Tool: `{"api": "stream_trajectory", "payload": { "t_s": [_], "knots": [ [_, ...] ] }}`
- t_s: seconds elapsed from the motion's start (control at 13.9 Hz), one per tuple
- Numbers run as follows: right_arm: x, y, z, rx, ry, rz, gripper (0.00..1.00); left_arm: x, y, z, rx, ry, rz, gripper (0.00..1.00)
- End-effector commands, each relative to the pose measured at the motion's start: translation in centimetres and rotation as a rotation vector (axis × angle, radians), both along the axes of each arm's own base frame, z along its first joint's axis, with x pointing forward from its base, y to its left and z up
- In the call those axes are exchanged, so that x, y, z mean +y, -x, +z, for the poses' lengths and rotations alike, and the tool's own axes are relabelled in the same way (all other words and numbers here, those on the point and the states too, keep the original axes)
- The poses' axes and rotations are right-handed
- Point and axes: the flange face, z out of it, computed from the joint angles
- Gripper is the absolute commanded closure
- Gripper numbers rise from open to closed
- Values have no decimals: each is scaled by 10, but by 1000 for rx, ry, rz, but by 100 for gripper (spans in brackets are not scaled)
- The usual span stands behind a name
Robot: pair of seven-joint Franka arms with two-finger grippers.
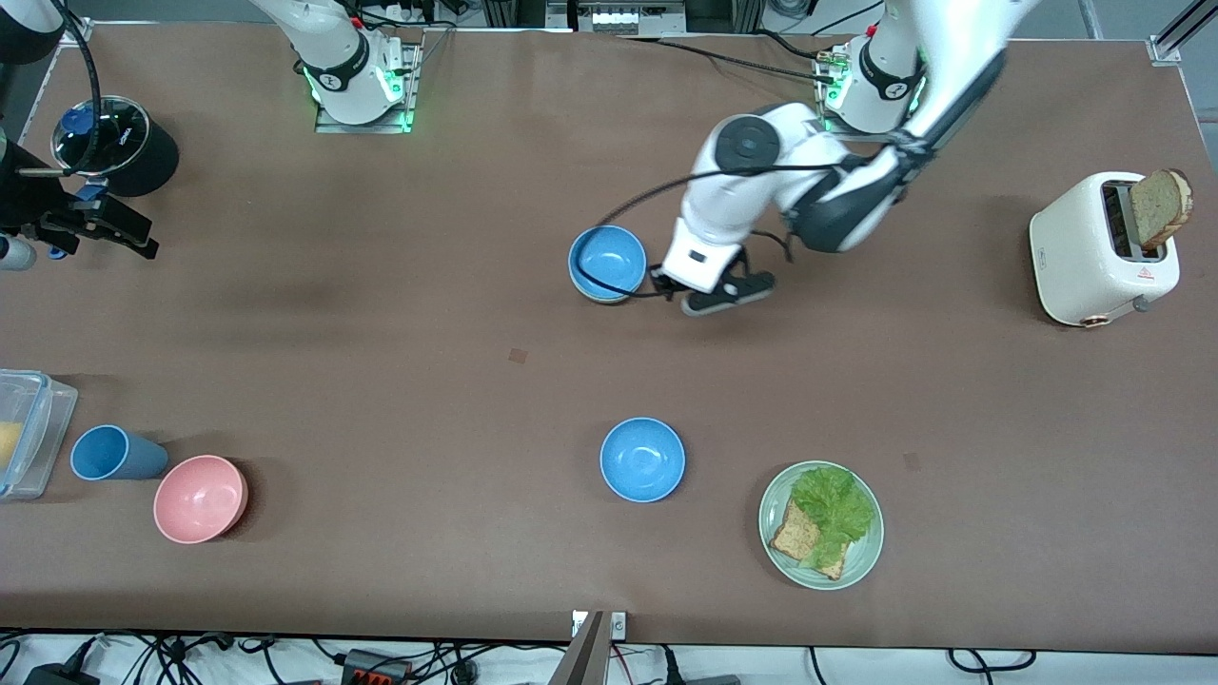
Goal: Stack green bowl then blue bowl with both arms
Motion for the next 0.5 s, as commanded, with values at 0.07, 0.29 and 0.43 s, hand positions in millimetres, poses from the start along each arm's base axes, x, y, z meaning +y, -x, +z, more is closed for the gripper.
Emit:
{"api": "stream_trajectory", "payload": {
  "t_s": [0.07,0.29,0.43],
  "knots": [
    [5,-1,-3,5,7,18,0,60,-34,36,22,-53,-171,38],
    [3,-2,4,-10,8,18,0,97,-59,64,64,-100,-287,36],
    [2,-2,8,-16,8,22,0,137,-81,85,89,-50,-343,32]
  ]
}}
